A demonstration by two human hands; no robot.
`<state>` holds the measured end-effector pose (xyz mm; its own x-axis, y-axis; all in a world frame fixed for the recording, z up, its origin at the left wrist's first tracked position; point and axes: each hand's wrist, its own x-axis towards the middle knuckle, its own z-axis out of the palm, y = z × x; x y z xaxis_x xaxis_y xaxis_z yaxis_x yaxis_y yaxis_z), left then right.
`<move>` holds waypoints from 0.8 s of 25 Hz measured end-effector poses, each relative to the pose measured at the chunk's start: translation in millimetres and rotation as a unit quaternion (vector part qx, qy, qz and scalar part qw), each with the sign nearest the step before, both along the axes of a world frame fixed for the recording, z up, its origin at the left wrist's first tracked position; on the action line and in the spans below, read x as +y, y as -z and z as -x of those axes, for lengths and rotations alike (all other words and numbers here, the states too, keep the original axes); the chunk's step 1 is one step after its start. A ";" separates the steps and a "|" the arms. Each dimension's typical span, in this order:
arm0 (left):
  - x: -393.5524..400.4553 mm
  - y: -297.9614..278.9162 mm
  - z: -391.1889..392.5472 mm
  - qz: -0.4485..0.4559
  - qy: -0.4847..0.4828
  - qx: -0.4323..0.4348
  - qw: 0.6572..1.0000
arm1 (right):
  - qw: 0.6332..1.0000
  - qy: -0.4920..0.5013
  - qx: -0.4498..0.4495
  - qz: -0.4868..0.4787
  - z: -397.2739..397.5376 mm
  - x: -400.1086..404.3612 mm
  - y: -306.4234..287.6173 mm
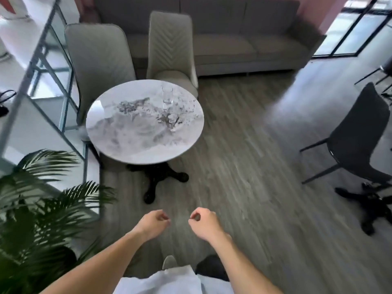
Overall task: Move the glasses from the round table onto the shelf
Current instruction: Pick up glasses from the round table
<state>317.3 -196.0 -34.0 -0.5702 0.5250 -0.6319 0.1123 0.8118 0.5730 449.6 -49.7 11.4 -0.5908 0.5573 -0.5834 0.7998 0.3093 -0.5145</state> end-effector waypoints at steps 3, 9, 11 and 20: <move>54.8 -7.6 48.0 -0.020 -0.038 0.006 0.999 | 0.999 -0.037 0.003 0.009 56.9 50.5 -4.5; 155.5 3.5 157.1 -0.046 -0.157 0.005 0.986 | 0.987 -0.161 0.016 0.009 191.6 177.5 -2.2; 191.0 -4.2 187.3 -0.050 -0.197 0.008 0.979 | 0.978 -0.208 0.012 -0.003 235.7 218.5 -4.4; 283.0 -11.9 288.1 -0.117 -0.346 -0.035 0.930 | 0.948 -0.317 0.008 -0.034 388.7 313.3 -6.1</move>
